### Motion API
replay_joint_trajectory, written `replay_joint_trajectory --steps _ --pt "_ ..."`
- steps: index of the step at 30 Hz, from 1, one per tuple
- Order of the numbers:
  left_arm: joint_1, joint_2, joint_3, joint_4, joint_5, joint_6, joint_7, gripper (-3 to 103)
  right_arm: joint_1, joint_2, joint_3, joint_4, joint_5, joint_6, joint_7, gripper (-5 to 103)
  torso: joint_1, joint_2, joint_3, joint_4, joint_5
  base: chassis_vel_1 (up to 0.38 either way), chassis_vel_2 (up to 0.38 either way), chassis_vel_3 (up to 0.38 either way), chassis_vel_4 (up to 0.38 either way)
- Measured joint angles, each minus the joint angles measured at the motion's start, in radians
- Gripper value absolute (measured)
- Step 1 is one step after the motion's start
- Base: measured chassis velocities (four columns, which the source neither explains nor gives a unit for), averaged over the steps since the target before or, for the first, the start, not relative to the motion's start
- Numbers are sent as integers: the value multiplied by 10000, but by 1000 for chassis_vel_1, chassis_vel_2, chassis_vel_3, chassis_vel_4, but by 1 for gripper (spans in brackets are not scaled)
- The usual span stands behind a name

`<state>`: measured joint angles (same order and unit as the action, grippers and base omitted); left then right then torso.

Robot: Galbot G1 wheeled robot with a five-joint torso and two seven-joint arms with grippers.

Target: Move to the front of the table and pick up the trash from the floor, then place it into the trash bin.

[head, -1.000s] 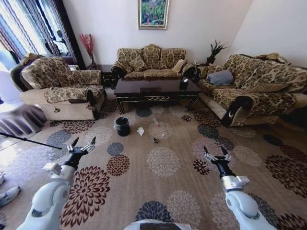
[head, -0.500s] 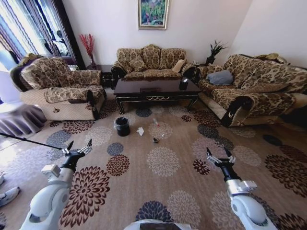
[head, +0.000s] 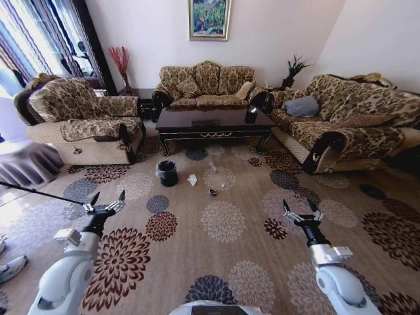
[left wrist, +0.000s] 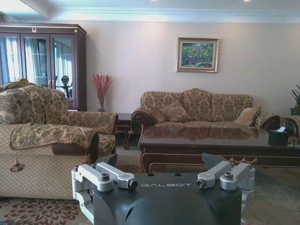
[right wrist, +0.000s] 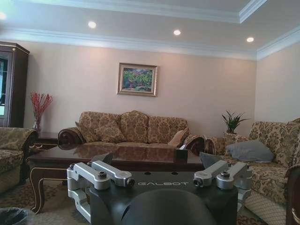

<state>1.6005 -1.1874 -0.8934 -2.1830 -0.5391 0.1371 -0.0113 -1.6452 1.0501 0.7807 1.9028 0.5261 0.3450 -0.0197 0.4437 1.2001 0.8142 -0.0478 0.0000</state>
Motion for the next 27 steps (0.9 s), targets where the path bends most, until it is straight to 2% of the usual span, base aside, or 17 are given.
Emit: replay_joint_trajectory --steps 10,14,27 --pt "128 -33 -32 40 100 -72 2 100 93 31 -140 -29 62 273 -64 100 0 0 0 -1 0 0 0 0 0" --pt "79 -100 7 62 64 49 -174 100 200 61 -151 -131 81 330 -70 100 -23 -54 -29 0 -1 0 0 0 0" --pt "-28 -150 137 162 15 86 -197 100 233 200 -181 -329 164 497 -119 100 -333 -733 -396 -1 0 0 0 0 0"
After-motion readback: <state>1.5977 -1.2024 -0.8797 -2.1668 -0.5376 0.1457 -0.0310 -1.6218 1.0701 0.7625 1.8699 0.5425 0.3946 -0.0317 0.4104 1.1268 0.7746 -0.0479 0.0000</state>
